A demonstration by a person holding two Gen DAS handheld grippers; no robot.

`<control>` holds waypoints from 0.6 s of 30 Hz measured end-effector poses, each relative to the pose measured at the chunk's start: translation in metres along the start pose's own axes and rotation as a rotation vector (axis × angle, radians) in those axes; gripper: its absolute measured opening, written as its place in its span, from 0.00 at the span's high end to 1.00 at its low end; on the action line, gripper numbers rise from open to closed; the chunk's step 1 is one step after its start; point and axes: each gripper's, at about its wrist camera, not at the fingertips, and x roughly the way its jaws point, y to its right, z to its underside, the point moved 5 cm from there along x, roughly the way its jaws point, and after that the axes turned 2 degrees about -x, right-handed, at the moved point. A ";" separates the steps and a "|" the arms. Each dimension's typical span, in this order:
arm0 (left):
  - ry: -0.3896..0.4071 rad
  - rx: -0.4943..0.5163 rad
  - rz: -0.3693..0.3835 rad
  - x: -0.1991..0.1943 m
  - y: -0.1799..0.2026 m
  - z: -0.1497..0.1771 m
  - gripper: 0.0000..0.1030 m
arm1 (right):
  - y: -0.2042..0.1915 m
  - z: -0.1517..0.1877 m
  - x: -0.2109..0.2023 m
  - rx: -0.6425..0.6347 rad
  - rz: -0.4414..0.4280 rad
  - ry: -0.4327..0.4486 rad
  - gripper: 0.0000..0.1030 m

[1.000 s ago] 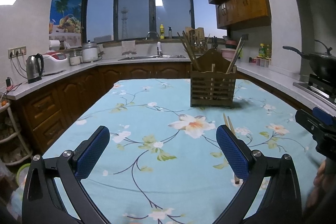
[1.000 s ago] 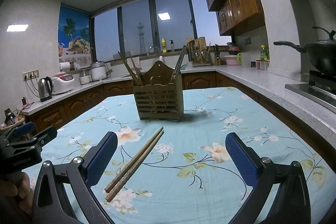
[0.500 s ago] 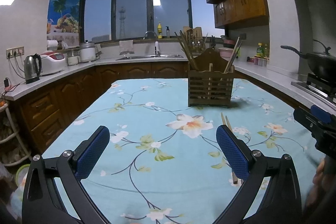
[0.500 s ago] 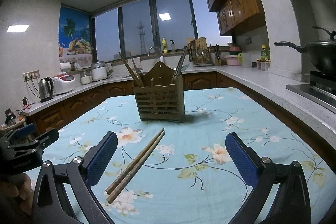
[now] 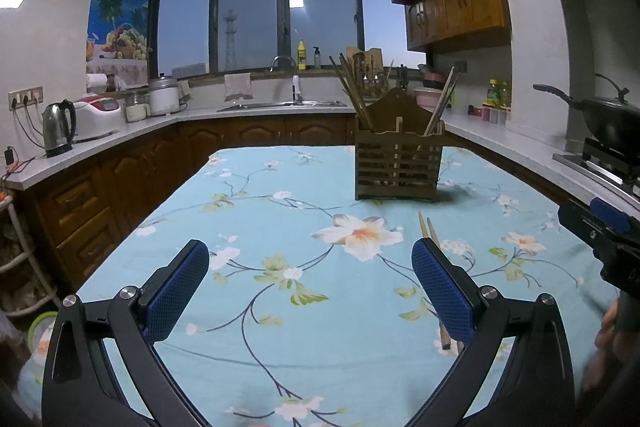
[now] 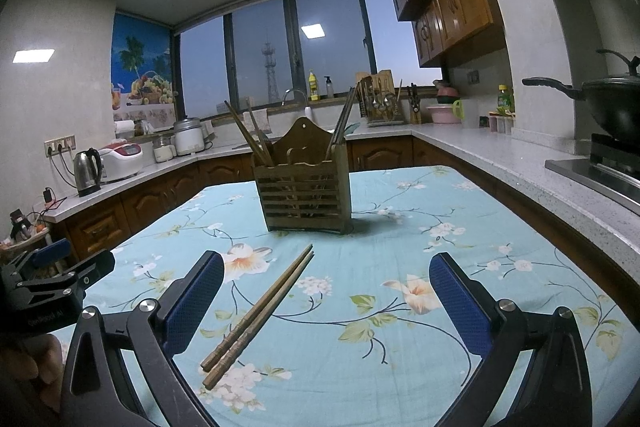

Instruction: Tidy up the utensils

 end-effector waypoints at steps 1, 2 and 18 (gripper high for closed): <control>-0.001 0.001 0.002 0.000 0.000 0.000 0.00 | 0.001 0.000 0.000 0.000 -0.001 0.002 0.00; -0.003 0.003 0.004 0.001 0.001 0.000 0.00 | 0.001 0.000 0.000 0.000 0.000 0.001 0.00; -0.012 0.021 0.032 0.006 0.011 -0.001 0.00 | -0.009 0.002 -0.001 0.009 0.006 -0.014 0.00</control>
